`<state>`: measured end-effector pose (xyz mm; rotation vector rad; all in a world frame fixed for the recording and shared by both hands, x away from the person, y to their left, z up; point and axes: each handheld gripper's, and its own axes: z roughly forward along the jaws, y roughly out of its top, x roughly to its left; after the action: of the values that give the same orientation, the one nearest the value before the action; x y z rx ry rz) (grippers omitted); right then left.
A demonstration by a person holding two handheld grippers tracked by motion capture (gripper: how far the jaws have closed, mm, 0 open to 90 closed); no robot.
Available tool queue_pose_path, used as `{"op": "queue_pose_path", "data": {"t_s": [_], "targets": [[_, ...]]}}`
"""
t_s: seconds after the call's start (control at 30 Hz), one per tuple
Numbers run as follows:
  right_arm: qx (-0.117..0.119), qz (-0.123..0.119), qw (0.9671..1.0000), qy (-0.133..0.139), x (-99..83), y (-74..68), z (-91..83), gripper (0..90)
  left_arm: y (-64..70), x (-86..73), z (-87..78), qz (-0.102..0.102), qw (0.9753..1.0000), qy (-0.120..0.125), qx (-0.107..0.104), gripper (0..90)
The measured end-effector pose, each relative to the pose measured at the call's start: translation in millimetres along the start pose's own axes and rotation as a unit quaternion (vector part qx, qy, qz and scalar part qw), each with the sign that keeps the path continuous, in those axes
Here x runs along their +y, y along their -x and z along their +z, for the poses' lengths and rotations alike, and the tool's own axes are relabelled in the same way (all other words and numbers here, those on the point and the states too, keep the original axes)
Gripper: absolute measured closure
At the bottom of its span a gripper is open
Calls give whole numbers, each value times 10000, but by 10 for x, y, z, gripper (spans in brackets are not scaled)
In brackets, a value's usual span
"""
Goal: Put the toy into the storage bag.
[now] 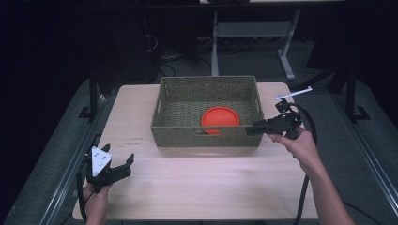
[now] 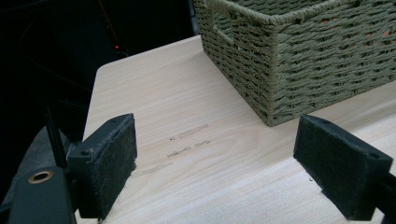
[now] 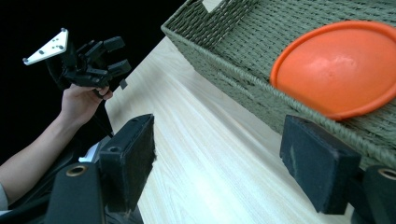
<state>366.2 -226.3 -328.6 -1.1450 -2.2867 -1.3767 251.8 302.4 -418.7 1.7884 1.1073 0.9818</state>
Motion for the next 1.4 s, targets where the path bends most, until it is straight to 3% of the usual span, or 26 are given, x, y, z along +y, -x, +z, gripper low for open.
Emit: {"op": "queue_pose_path", "data": {"t_s": [0.77,1.4], "targets": [[138,-63,9997,174,-460,64,-68,256,24,0,1,40,10000,4,-38,127],[-31,229,9995,206,-921,285,-128,256,63,3,11,94,9999,-3,-69,127]]}}
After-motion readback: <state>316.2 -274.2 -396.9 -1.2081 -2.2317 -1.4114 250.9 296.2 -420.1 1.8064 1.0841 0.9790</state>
